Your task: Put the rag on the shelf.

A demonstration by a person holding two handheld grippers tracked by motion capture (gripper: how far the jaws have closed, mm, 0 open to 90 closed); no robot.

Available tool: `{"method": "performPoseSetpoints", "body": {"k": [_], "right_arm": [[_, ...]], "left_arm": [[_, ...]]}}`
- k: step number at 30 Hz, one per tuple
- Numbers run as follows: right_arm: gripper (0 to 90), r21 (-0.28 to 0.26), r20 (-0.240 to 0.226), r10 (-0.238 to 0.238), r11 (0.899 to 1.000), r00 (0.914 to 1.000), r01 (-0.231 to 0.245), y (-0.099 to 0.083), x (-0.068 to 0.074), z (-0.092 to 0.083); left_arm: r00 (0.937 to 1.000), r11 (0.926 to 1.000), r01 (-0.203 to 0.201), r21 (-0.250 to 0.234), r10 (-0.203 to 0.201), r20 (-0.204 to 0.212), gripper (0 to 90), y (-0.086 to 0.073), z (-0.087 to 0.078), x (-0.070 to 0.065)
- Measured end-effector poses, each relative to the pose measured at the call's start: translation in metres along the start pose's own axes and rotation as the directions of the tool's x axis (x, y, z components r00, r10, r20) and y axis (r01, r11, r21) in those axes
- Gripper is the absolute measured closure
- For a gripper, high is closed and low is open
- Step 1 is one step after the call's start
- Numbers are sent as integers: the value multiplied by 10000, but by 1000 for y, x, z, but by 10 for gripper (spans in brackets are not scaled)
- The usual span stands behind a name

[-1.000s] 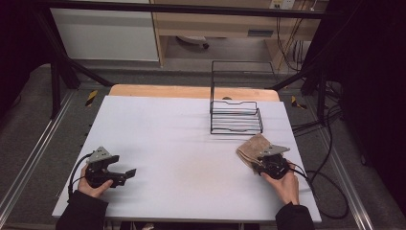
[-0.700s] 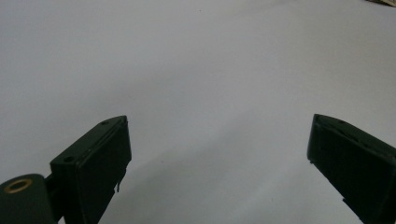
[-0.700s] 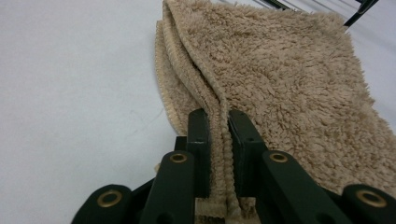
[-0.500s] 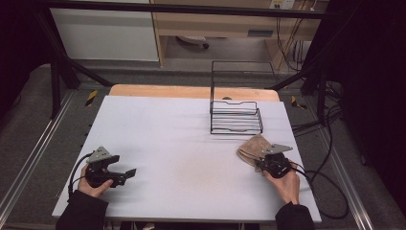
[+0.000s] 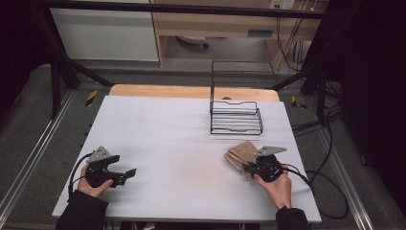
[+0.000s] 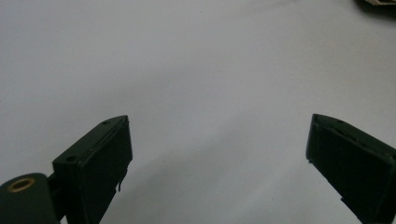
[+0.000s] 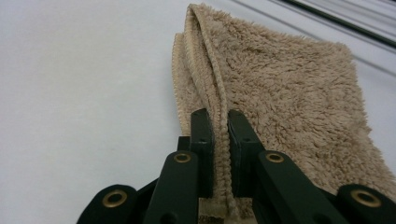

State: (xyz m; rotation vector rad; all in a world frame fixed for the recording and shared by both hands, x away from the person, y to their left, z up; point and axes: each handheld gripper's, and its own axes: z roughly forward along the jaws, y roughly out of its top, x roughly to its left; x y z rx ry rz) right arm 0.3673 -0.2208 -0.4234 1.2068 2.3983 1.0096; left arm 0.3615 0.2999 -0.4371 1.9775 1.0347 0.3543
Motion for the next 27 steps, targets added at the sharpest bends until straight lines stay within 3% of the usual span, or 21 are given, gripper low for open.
{"method": "performPoseSetpoints", "body": {"k": [2,7,13,16,19,22,23,26,27], "right_arm": [[827,0,-84,47,10000,10000,-47,0,4,2],[827,-98,-874,436,9990,9952,-446,3,23,8],[812,135,-1399,242,9997,9899,-225,6,41,23],[732,122,-1708,316,9995,9848,-300,5,41,26],[574,-556,-1965,274,9977,9801,-390,8,38,18],[523,-968,-1836,305,9941,9825,-490,10,31,11],[476,-1175,-1315,299,9920,9909,-456,8,20,6],[479,-1067,-899,472,9927,9948,-568,3,8,3],[513,-779,-460,633,9947,9969,-667,-3,-4,3]], "left_arm": [[10000,10000,-4,1,4,-6,69,0,0,0],[10000,10000,-20,38,20,-61,69,0,0,0],[10000,10000,-6,42,6,-18,70,0,0,-1],[10000,10000,-19,31,19,-18,70,0,0,0],[10000,10000,-12,35,13,-12,70,0,0,0],[10000,10000,-16,32,16,-8,70,0,0,0],[10000,10000,9,9,-9,-11,70,0,0,-1],[10000,10000,25,19,-25,4,70,1,1,-1],[10000,10000,42,11,-42,2,70,1,1,-1]]}}
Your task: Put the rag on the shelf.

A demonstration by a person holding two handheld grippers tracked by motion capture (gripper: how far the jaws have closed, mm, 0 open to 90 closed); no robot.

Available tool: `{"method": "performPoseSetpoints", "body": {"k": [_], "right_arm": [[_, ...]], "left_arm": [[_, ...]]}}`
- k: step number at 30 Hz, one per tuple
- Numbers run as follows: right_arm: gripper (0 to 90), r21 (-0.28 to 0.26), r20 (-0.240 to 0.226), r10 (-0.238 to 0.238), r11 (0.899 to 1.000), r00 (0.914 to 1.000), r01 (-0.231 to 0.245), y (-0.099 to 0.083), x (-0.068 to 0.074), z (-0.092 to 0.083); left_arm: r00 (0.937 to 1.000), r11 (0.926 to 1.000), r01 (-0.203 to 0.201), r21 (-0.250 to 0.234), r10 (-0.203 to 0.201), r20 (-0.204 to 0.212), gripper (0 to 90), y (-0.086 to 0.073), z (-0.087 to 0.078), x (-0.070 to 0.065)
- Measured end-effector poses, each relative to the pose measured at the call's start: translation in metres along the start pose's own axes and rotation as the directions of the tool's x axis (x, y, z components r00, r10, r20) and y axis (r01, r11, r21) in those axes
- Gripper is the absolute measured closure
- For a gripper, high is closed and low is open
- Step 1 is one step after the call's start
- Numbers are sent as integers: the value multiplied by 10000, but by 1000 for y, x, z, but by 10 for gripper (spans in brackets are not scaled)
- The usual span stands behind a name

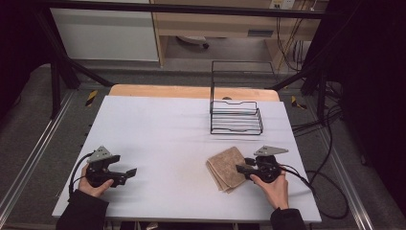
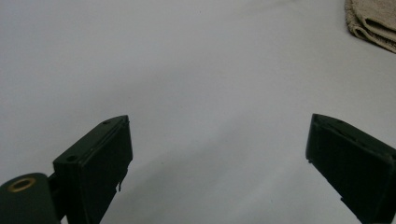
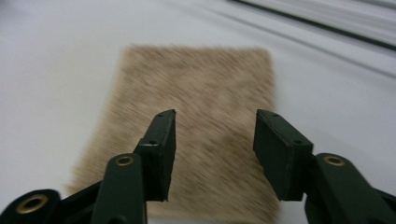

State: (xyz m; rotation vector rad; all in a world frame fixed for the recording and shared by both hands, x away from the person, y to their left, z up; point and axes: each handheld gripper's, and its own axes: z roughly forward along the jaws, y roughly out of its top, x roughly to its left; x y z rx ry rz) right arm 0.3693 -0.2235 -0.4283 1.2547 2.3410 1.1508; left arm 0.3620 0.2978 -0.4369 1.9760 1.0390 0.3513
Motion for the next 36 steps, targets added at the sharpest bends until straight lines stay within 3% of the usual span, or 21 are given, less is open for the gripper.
{"method": "performPoseSetpoints", "body": {"k": [1,4,7,9,13,15,22,27,28,30,31,32,34,36], "right_arm": [[513,0,0,0,10000,10000,0,0,0,0],[566,582,294,279,9979,9992,-296,-10,-17,3],[591,795,25,504,9956,9987,-505,-13,-22,4],[616,870,-40,505,9950,9987,-499,-14,-22,4],[806,1020,-184,569,9933,9982,-547,-14,-19,4],[845,1031,-112,735,9921,9972,-720,-13,-18,1],[863,1142,8,1214,9861,9926,-1207,-18,-8,-13],[811,1236,150,1409,9822,9899,-1417,-24,-8,-13],[746,1030,194,1288,9861,9915,-1301,-24,-10,-15],[718,880,169,1187,9889,9928,-1197,-23,-11,-16],[624,450,92,970,9942,9952,-973,-23,-14,-20],[624,450,92,970,9942,9952,-973,-23,-14,-20],[466,-340,43,676,9971,9977,-674,-21,-20,-25],[447,-507,32,646,9966,9979,-643,-21,-22,-26]], "left_arm": [[10000,10000,-70,48,70,3,70,0,0,0],[10000,10000,-51,53,51,-3,70,0,1,-1],[10000,10000,-21,64,21,-5,70,0,1,-1],[10000,10000,-43,88,44,-7,70,1,1,-1],[10000,10000,-61,69,61,-19,70,1,2,-2],[10000,9999,-64,82,64,-19,70,1,2,-2],[10000,9998,-71,179,71,36,69,1,3,-5],[10000,9997,-82,231,82,0,61,4,5,-11],[10000,9998,-58,199,59,-7,54,5,6,-13],[9999,9998,-93,166,94,-47,51,7,7,-17],[9999,9998,-135,176,136,-35,43,9,8,-19],[9999,9998,-153,149,154,-31,43,10,8,-21],[9999,9999,-144,94,144,20,31,13,10,-26],[9998,9999,-138,-15,138,164,30,17,13,-32]]}}
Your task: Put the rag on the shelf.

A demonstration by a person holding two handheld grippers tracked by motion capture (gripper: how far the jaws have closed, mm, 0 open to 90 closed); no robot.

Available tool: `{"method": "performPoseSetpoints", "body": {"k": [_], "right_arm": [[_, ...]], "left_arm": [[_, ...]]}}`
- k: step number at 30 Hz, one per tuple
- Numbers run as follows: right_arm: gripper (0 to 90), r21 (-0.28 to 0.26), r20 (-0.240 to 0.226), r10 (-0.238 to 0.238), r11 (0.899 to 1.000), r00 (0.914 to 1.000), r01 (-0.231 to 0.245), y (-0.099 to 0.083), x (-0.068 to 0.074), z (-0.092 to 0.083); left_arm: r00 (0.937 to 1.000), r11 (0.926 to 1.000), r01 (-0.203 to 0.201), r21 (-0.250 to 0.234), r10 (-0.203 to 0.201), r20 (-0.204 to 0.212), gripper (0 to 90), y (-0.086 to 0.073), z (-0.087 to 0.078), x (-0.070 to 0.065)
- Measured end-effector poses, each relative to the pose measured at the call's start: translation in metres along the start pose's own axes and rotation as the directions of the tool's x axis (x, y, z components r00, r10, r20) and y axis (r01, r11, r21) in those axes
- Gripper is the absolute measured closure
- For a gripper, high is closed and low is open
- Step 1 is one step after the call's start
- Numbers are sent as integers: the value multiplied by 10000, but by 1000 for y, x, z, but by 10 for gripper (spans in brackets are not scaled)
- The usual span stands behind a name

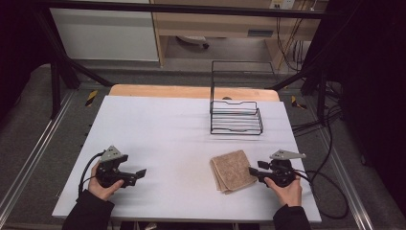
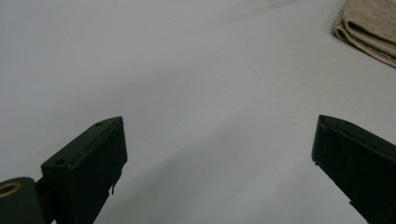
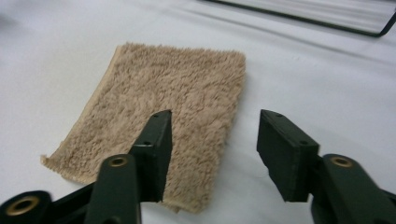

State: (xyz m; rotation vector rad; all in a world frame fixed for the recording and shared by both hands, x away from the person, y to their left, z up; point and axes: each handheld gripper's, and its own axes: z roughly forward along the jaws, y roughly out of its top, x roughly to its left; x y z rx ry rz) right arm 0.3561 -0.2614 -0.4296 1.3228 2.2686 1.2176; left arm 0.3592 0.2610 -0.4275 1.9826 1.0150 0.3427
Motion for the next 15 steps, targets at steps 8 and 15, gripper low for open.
{"method": "performPoseSetpoints", "body": {"k": [8,15], "right_arm": [[198,-285,-60,-107,9995,9999,105,10,-13,9],[105,-397,-158,-389,9985,9991,382,23,-16,17]], "left_arm": [[9998,9999,-131,-35,132,145,32,21,20,-28],[9983,9996,-299,20,297,500,50,43,49,-58]]}}
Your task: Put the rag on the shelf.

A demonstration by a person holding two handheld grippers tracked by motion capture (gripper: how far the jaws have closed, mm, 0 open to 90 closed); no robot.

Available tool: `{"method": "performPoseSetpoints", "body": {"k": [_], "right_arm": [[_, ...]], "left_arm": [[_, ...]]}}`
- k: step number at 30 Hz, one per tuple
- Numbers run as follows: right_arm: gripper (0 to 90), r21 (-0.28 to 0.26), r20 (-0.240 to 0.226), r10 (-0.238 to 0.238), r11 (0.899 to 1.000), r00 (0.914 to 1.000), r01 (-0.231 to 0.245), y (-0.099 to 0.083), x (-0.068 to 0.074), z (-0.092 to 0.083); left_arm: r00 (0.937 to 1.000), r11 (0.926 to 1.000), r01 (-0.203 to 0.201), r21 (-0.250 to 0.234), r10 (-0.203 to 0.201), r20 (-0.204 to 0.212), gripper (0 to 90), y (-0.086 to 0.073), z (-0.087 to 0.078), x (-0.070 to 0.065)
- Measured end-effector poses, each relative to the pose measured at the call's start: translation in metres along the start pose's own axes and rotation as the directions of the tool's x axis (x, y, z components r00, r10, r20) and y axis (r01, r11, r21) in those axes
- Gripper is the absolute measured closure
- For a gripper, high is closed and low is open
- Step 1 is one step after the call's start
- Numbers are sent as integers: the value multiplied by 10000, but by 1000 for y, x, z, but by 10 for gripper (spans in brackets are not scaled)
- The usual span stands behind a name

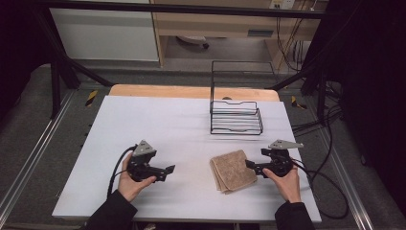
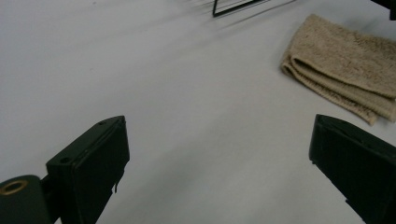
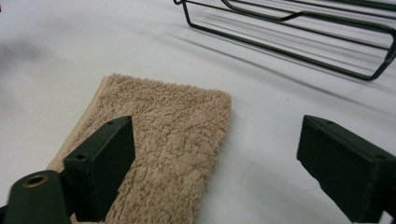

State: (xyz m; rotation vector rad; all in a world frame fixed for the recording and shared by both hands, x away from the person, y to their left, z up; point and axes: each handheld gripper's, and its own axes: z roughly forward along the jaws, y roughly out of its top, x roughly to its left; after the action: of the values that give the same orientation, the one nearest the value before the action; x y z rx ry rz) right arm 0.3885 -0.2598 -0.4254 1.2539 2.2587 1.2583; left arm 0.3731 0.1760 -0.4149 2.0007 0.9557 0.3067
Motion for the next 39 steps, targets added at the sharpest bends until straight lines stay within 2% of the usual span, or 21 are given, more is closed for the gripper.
{"method": "performPoseSetpoints", "body": {"k": [2,3,4,6,8,9,10,16,20,22,23,24,27,30,34,39], "right_arm": [[90,50,-16,-10,10000,10000,10,2,-1,2],[78,26,-22,-28,10000,10000,28,3,-2,3],[78,26,-22,-28,10000,10000,28,3,-2,3],[65,-30,53,-79,10000,10000,79,3,-3,5],[60,-83,13,3,10000,10000,-3,0,-4,5],[57,-30,16,35,10000,10000,-35,0,-4,4],[57,-30,16,35,10000,10000,-35,0,-4,4],[48,1,17,40,10000,10000,-40,-5,-4,2],[46,71,-5,-34,10000,10000,34,-6,-2,2],[45,112,-10,-17,9999,10000,18,-6,-2,2],[44,144,-22,-31,9999,10000,32,-6,-2,3],[44,144,-22,-31,9999,10000,32,-6,-2,3],[44,136,-14,-48,9999,10000,48,-6,-2,3],[44,182,-10,-100,9998,9999,100,-7,-2,3],[44,210,2,-126,9997,9999,126,-7,-2,4],[45,178,-18,-55,9998,10000,55,-6,-2,3]], "left_arm": [[9998,10000,13,-46,-12,180,60,7,10,-9],[9996,10000,65,-2,-65,289,64,14,21,-18],[9996,10000,65,-2,-65,289,66,14,21,-18],[9995,10000,-10,72,8,308,69,19,33,-27],[9993,9998,35,180,-42,360,90,23,44,-34],[9994,9995,52,296,-62,330,96,27,56,-40],[9994,9995,52,296,-62,330,106,27,56,-40],[9996,9987,65,501,-79,273,176,38,86,-55],[9996,9966,215,791,-227,144,268,43,102,-63],[9990,9954,305,913,-332,286,276,44,109,-65],[9987,9948,346,956,-380,346,321,45,112,-66],[9984,9945,394,973,-431,355,321,46,115,-67],[9991,9928,351,1147,-377,205,373,48,123,-69],[9979,9907,580,1231,-611,218,444,49,128,-69],[9980,9880,556,1440,-595,234,478,49,135,-71],[9982,9877,513,1478,-554,238,557,50,138,-76]]}}
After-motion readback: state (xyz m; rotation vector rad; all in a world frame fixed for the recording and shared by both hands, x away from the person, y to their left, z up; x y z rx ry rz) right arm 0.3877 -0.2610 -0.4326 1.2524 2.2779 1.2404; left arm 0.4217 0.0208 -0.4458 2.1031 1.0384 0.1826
